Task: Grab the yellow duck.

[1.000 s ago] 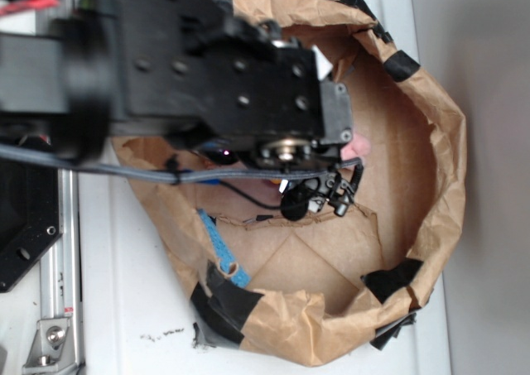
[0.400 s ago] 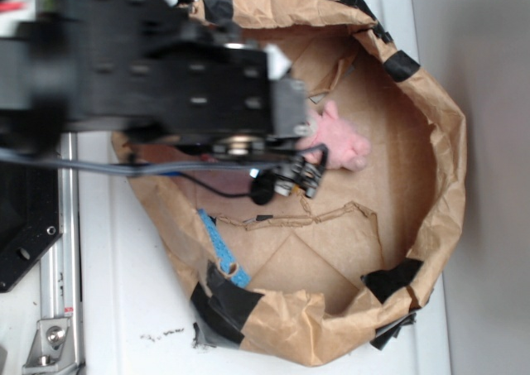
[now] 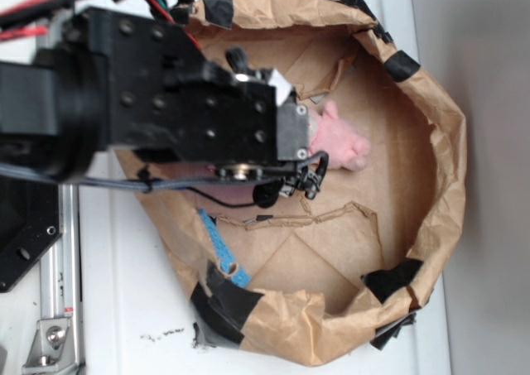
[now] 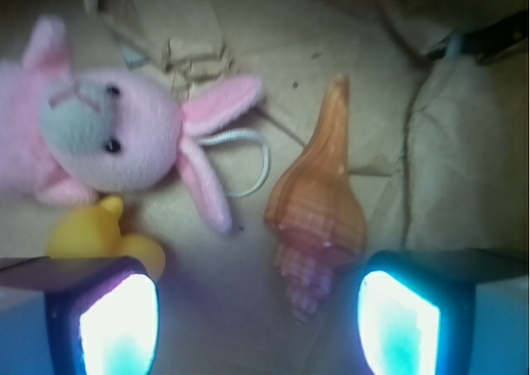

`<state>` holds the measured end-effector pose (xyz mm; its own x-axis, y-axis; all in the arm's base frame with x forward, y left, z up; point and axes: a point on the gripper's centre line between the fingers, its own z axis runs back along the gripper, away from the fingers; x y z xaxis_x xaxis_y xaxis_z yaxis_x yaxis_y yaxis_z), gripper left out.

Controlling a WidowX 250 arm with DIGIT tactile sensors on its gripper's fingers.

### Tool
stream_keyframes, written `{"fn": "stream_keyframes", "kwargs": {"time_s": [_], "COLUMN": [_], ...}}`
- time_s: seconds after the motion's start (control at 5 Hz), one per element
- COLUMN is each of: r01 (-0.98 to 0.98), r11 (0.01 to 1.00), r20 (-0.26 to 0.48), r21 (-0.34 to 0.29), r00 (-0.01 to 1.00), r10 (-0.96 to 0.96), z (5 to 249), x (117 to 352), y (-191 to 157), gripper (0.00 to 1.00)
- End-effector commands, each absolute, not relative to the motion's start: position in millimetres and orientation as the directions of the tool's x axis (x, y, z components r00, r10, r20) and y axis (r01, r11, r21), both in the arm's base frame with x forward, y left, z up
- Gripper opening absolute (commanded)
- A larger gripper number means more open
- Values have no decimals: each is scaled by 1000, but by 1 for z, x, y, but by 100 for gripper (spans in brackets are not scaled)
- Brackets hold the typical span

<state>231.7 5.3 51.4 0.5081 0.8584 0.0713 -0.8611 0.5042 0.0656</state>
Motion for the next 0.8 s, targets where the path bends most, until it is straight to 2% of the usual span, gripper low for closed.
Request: {"fn": "stream_keyframes", "kwargs": {"time_s": [0.0,0.4,0.6], "r01": [-850,-830,-821], "r11": [520,524,530], "r20": [86,116,125], "r21": [90,192,211], "r00": [526,550,560], "r10": [846,827,819], "z": [38,12,7], "x": [252,293,299], "y": [9,9,8], "gripper": [100,100,100]}}
